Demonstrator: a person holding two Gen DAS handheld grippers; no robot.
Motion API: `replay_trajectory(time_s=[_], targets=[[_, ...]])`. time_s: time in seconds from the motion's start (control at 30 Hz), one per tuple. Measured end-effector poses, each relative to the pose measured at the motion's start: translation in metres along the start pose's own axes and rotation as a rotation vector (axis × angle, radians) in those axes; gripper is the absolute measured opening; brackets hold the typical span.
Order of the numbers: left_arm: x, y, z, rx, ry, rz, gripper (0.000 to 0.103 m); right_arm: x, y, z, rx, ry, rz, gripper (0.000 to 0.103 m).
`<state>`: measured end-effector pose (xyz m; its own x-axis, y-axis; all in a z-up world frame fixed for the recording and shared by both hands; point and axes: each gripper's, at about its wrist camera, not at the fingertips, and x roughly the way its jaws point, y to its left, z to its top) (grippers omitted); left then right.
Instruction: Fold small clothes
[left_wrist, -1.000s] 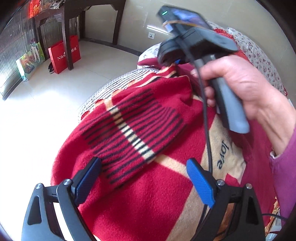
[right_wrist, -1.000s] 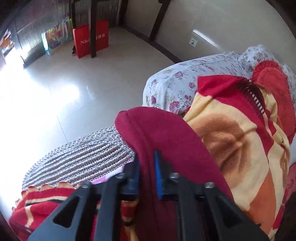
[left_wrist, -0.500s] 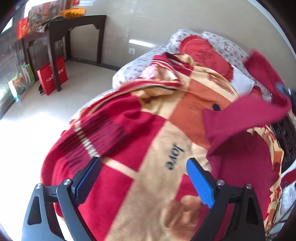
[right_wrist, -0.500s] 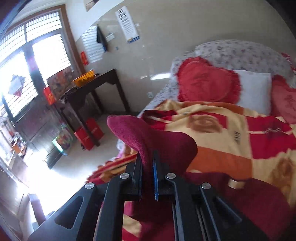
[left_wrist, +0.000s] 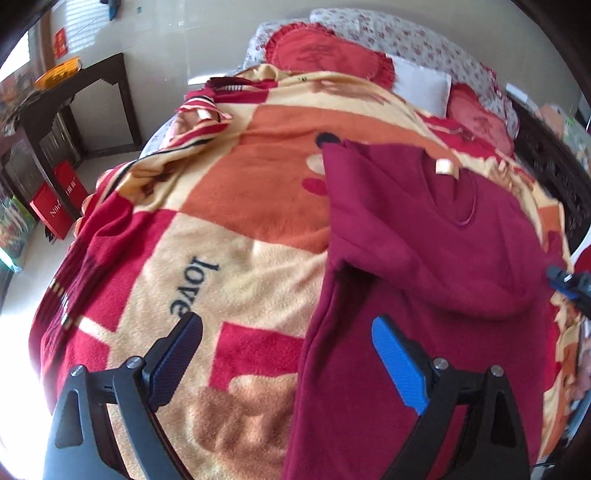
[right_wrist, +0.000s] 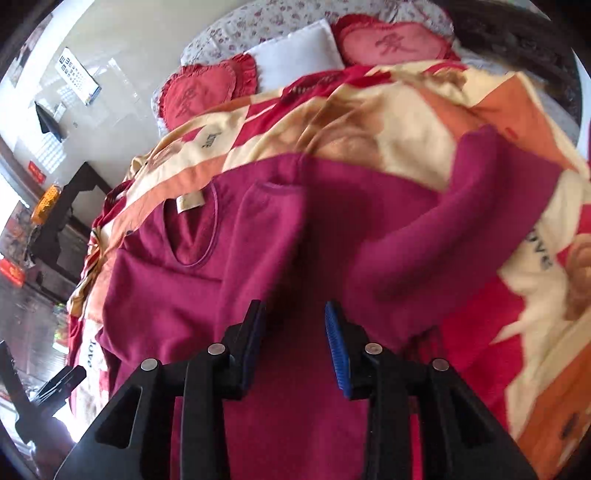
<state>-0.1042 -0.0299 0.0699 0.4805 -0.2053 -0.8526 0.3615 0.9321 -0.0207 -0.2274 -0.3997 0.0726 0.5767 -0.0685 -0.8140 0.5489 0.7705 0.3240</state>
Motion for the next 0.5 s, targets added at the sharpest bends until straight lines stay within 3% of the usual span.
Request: replay_trajectory(time_s=[0.13, 0.23, 0.37, 0.5], targets=[[0.025, -0.011, 0.004, 0.046, 0.033, 0.058, 0.096, -0.028, 0.029, 0.012, -0.058, -0.061, 0.123, 0.017], [0.038, -0.008, 0.012, 0.035, 0.022, 0.098, 0.096, -0.011, 0.085, 0.023, -0.235, -0.02, 0.237, 0.017], [0.055, 0.009, 0.025, -0.01, 0.036, 0.127, 0.096, 0.059, 0.167, 0.031, -0.455, 0.064, 0.272, 0.017], [0.068, 0.022, 0.027, -0.036, 0.067, 0.102, 0.096, 0.126, 0.219, 0.029, -0.607, 0.159, 0.25, 0.017]])
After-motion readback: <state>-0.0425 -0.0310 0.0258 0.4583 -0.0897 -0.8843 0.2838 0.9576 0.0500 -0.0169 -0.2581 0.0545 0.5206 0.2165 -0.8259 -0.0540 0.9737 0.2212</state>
